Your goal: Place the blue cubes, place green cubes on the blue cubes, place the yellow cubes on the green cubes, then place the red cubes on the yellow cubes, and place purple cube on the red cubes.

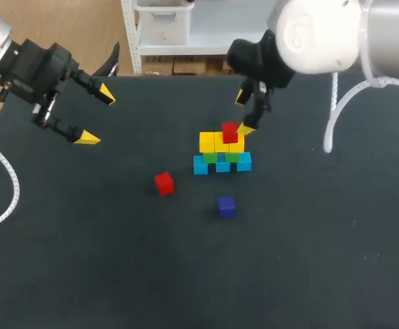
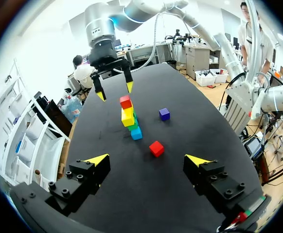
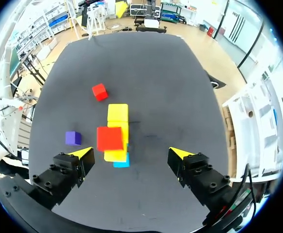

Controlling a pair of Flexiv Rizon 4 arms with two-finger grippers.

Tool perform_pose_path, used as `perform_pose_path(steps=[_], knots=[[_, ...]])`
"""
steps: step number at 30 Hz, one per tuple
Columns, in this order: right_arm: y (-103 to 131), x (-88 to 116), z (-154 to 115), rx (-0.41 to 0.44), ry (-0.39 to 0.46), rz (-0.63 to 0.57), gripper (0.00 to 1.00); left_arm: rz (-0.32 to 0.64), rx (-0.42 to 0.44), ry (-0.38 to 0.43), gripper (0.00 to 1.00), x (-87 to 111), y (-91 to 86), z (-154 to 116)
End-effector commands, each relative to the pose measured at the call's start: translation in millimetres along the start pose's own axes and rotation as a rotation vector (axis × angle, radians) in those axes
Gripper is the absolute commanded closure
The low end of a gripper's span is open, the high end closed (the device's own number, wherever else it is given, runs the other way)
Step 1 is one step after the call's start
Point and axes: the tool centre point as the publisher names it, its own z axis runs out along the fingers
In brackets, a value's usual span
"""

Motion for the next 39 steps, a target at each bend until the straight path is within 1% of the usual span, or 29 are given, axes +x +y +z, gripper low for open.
perform_pose_path(steps=[1,3,5,7,10,11,13,16,19,21,25,28,33,35,36,38,39], knots=[[0.6,20.9,-20.0,0.018,-0.134,-0.048,0.00,0.003,-0.003,-0.002,0.00,0.9,-0.4,0.4],[-3.9,32.8,-29.6,0.039,-0.196,-0.071,0.00,0.003,-0.003,-0.002,0.00,0.9,-0.4,0.4],[-8.9,48.1,-39.1,0.055,-0.299,-0.095,0.00,0.003,-0.003,-0.002,0.00,0.9,-0.4,0.4],[-14.3,65.3,-46.6,0.077,-0.374,-0.109,0.00,0.003,-0.003,-0.002,0.00,0.9,-0.4,0.4],[-23.1,92.4,-56.1,0.119,-0.406,-0.104,0.00,0.003,-0.003,-0.002,0.00,0.9,-0.4,0.4],[-24.5,97.2,-57.9,0.128,-0.414,-0.097,0.00,0.003,-0.003,-0.002,0.00,0.9,-0.4,0.4],[-28.8,113.4,-65.0,0.162,-0.458,-0.051,0.00,0.003,-0.003,-0.002,0.00,0.9,-0.4,0.4],[-31.2,130.7,-72.4,0.198,-0.520,0.004,0.00,0.003,-0.003,-0.002,0.00,0.9,-0.4,0.4],[-30.8,144.1,-76.0,0.204,-0.556,0.045,0.00,0.003,-0.003,-0.002,0.00,0.9,-0.4,0.4],[-29.0,150.1,-77.7,0.196,-0.572,0.047,0.00,0.003,-0.003,-0.002,0.00,0.9,-0.4,0.4],[-20.8,161.0,-80.3,0.130,-0.587,0.007,0.00,0.003,-0.003,-0.002,0.00,0.9,-0.4,0.4],[-15.5,171.6,-82.6,0.102,-0.568,-0.001,0.00,0.003,-0.003,-0.002,0.00,0.9,-0.4,0.4],[-8.8,188.3,-86.7,0.089,-0.559,-0.010,0.00,0.003,-0.003,-0.002,0.00,0.9,-0.4,0.4],[-7.4,191.6,-86.0,0.053,-0.524,-0.028,0.00,0.003,-0.003,-0.002,0.00,0.9,-0.4,0.4],[-7.4,191.6,-86.0,0.053,-0.524,-0.028,0.00,0.017,-0.001,-0.005,0.00,-1.4,-1.3,3.6],[-7.4,191.6,-86.0,0.053,-0.524,-0.028,0.00,0.082,0.005,-0.001,0.00,-7.9,-5.4,11.7],[-7.4,191.6,-86.0,0.053,-0.524,-0.028,0.00,0.124,0.028,-0.001,0.00,-11.3,-8.3,17.7]])
